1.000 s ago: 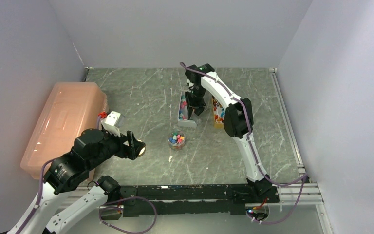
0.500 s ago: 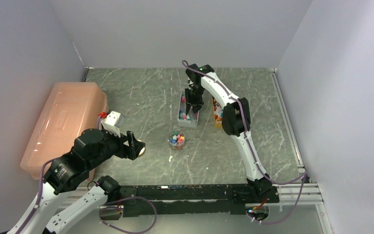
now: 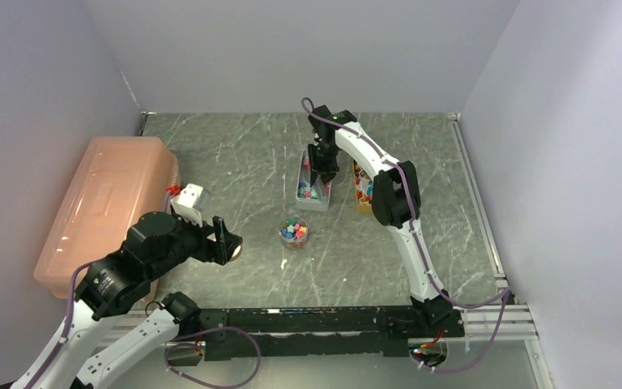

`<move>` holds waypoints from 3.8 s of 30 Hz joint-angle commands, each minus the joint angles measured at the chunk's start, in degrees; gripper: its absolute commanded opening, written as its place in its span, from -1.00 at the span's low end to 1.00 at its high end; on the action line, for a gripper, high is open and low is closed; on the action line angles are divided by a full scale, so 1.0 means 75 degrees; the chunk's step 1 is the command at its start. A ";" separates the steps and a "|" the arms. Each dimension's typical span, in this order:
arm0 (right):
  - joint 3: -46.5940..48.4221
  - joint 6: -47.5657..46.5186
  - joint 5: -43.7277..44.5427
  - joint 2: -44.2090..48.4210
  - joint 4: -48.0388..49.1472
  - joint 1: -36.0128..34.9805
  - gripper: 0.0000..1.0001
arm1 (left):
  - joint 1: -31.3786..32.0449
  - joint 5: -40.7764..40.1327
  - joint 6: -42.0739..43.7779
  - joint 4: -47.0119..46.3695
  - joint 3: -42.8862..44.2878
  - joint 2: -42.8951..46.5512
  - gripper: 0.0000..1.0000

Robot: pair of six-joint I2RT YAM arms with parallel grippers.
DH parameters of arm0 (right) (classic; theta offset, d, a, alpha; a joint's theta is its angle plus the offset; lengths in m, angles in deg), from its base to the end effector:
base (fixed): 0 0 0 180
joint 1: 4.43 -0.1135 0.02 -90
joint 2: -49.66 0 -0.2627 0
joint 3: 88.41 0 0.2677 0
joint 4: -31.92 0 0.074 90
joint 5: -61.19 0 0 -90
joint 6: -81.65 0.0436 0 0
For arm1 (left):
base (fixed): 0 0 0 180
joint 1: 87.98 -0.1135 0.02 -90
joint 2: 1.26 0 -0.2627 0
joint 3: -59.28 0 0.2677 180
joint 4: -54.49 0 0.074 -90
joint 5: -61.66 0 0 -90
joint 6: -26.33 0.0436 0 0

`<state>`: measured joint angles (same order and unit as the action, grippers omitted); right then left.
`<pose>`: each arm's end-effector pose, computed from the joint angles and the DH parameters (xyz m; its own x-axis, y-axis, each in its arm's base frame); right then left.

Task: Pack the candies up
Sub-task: Place the fake candies in the packing bottle.

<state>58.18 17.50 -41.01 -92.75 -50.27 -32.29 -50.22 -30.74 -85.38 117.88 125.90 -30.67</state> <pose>0.4549 0.2509 0.1792 -0.9943 -0.0435 -0.0968 -0.0689 0.9585 0.2766 0.0880 -0.0658 0.3525 -0.5394 -0.0497 -0.8406 0.4118 0.8552 -0.3148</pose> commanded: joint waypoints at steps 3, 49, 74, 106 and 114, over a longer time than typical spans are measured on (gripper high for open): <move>-0.0551 -0.0465 0.0854 0.1240 0.0426 -0.0164 -1.00 | 0.0023 -0.0088 0.0013 -0.0227 0.0063 -0.0205 0.71; -0.7023 -0.1924 0.3234 0.6676 0.3461 -0.1934 -1.00 | 0.0029 -0.0347 -0.0081 -0.0168 0.0089 -0.0755 0.69; -0.7343 -0.1901 0.0785 0.7347 0.1271 -0.3243 -1.00 | 0.0033 -0.0441 -0.0125 -0.0150 0.0098 -0.0679 0.69; -0.4923 -0.1754 -0.0993 0.5187 -0.1150 -0.2710 -1.00 | 0.0035 -0.0318 -0.0058 -0.0174 0.0086 -0.0310 0.69; -0.4947 -0.1546 -0.1501 0.5168 -0.1136 -0.2472 -1.00 | 0.0037 -0.0266 -0.0024 -0.0197 0.0077 -0.0189 0.70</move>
<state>19.41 4.32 -48.90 -54.30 -57.70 -51.59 -50.22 -33.14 -85.58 117.90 125.90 -33.14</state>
